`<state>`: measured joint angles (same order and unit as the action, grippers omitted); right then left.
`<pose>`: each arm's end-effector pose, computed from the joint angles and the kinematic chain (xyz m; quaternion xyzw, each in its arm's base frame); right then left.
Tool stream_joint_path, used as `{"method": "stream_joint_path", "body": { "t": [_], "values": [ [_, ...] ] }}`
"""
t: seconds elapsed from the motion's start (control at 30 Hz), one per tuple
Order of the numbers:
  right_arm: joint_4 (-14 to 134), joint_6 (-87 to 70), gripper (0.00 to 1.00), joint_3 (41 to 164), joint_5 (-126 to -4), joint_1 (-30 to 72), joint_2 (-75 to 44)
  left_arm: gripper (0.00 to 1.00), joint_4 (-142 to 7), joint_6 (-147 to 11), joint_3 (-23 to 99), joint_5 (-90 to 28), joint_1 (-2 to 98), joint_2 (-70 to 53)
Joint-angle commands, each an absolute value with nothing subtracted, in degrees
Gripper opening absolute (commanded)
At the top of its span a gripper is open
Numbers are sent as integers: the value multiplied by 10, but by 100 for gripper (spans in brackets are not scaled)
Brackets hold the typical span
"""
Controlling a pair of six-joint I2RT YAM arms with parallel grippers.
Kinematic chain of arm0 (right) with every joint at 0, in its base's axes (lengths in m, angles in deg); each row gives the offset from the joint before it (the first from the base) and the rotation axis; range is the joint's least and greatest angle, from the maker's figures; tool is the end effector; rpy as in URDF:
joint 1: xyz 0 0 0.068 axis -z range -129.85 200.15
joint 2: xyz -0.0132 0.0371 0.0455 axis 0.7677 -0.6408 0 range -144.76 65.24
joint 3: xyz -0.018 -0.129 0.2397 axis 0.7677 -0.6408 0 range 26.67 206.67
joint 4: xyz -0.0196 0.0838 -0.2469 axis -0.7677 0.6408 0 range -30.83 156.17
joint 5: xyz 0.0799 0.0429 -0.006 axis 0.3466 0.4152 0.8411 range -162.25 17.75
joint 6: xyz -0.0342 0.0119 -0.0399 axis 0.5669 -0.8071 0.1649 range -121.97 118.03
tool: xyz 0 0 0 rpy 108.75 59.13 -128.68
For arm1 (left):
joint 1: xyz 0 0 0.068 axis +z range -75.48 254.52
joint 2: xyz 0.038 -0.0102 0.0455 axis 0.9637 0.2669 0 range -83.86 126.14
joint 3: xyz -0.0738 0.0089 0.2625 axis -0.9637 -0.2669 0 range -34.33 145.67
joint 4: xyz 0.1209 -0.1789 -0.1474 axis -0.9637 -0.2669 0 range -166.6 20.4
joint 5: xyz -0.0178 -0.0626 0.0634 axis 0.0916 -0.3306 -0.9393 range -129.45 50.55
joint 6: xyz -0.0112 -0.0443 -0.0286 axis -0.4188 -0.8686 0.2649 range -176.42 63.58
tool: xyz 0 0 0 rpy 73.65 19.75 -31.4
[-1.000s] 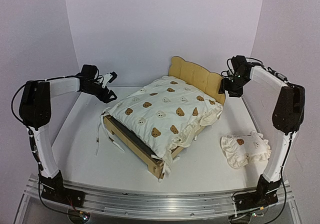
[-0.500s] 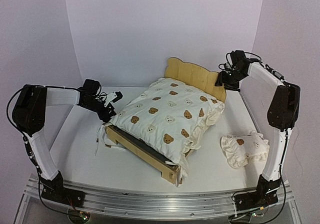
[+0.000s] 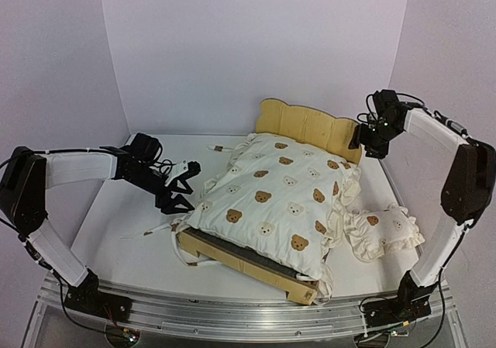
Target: Set up the pet bed
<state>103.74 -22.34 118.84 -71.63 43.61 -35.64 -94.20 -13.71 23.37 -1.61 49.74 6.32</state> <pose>0.3841 0.0444 0.3071 0.1126 0.9424 0.0782 0.3051 0.2770 -0.1519 0.2109 0.5803 0.7033 -0.2654 0.3132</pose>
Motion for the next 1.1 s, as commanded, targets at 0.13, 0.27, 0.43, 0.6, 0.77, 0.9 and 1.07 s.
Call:
{"method": "stream_joint_path", "body": {
  "t": [0.13, 0.27, 0.43, 0.6, 0.77, 0.9, 1.07],
  "values": [
    [1193, -318, 70, 1133, -754, 428, -260, 75, -925, -231, 358, 30, 571, 137],
    [1200, -344, 68, 1066, -777, 428, -229, 75, -886, -253, 378, 24, 581, 158],
    [1113, -368, 64, 989, -751, 428, -256, 75, -818, -288, 368, -52, 572, 178],
    [1020, -386, 59, 987, -707, 418, -319, 74, -803, -257, 330, -96, 524, 174],
    [977, -385, 59, 1056, -687, 375, -393, 73, -791, -254, 272, -96, 502, 152],
    [958, -380, 59, 1158, -673, 340, -471, 71, -816, -255, 243, -87, 485, 130],
    [945, -388, 58, 1332, -643, 303, -599, 71, -820, -230, 208, -39, 469, 95]
  ]
}}
